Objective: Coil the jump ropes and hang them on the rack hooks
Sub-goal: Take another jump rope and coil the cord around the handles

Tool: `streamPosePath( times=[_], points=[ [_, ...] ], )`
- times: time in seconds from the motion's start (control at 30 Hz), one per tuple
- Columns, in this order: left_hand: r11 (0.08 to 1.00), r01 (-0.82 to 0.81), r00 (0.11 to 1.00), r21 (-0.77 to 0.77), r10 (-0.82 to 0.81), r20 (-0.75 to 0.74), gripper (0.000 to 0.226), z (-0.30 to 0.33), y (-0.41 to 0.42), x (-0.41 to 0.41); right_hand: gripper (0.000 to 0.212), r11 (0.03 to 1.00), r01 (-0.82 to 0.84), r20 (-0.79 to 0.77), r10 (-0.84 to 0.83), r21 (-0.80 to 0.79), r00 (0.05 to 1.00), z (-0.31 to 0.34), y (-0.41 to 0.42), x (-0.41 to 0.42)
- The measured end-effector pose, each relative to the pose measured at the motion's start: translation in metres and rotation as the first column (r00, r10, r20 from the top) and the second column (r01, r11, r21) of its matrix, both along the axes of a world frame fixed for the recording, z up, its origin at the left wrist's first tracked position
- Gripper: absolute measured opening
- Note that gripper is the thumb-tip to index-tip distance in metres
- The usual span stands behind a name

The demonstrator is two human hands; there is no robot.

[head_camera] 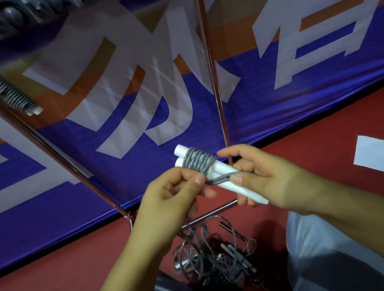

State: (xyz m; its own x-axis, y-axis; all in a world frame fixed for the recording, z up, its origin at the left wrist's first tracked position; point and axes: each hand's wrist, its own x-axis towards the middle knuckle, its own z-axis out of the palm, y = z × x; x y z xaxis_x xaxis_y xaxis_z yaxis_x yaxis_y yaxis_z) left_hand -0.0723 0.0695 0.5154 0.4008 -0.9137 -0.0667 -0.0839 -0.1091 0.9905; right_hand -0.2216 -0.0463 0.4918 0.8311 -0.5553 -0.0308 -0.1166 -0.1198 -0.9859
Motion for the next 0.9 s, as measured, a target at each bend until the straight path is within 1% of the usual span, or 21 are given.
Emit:
streamPosePath(
  times=[0.07, 0.2, 0.27, 0.33, 0.4, 0.43, 0.47, 0.53, 0.57, 0.7, 0.83, 0.9],
  points=[
    [1.0, 0.001, 0.996, -0.003, -0.001, -0.084, 0.02, 0.001, 0.004, 0.002, 0.038, 1.0, 0.011, 0.022, -0.011, -0.002, 1.0, 0.002, 0.002, 0.0],
    [1.0, 0.007, 0.986, 0.01, -0.006, -0.167, 0.011, -0.004, 0.009, 0.004, 0.045, 1.0, 0.018, 0.059, -0.017, -0.026, 0.998, 0.001, 0.01, 0.0],
    [0.999, -0.026, 0.975, 0.02, 0.03, -0.221, 0.018, -0.008, 0.01, 0.005, 0.047, 0.999, 0.028, 0.077, -0.025, -0.037, 0.997, 0.001, 0.012, 0.001],
    [0.997, -0.077, 0.976, 0.012, 0.078, -0.203, 0.023, -0.011, 0.007, 0.003, 0.048, 0.999, 0.031, 0.073, -0.029, -0.025, 0.997, 0.003, 0.013, 0.003],
    [0.992, -0.125, 0.983, -0.018, 0.122, -0.135, 0.034, -0.012, 0.003, 0.002, 0.048, 1.0, 0.017, 0.056, -0.016, -0.01, 0.998, 0.006, 0.012, 0.004],
    [0.988, -0.147, 0.987, -0.042, 0.144, -0.071, 0.039, -0.012, 0.002, 0.002, 0.048, 1.0, 0.009, 0.049, -0.009, -0.002, 0.999, 0.008, 0.011, 0.003],
    [0.984, -0.167, 0.985, -0.064, 0.169, 0.027, 0.044, -0.011, 0.0, 0.003, 0.048, 1.0, 0.002, 0.046, -0.002, 0.008, 0.999, 0.009, 0.011, 0.003],
    [0.98, -0.167, 0.95, -0.109, 0.189, 0.247, 0.049, -0.011, -0.001, 0.007, 0.048, 0.999, -0.008, 0.049, 0.006, 0.037, 0.999, 0.01, 0.011, 0.0],
    [0.979, -0.15, 0.93, -0.136, 0.186, 0.317, 0.05, -0.012, -0.002, 0.01, 0.048, 0.999, -0.008, 0.054, 0.005, 0.054, 0.999, 0.01, 0.01, -0.001],
    [0.973, -0.082, 0.883, -0.214, 0.171, 0.438, 0.046, -0.013, -0.004, 0.017, 0.046, 0.994, -0.033, 0.09, 0.024, 0.101, 0.996, 0.009, 0.007, -0.001],
    [0.972, -0.043, 0.789, -0.231, 0.175, 0.589, 0.034, -0.011, -0.001, 0.021, 0.046, 0.989, -0.099, 0.09, 0.089, 0.111, 0.992, 0.013, 0.001, -0.003],
    [0.971, -0.029, 0.73, -0.239, 0.184, 0.658, 0.033, -0.01, 0.0, 0.023, 0.046, 0.986, -0.131, 0.083, 0.123, 0.099, 0.989, 0.015, -0.002, -0.005]
  ],
)
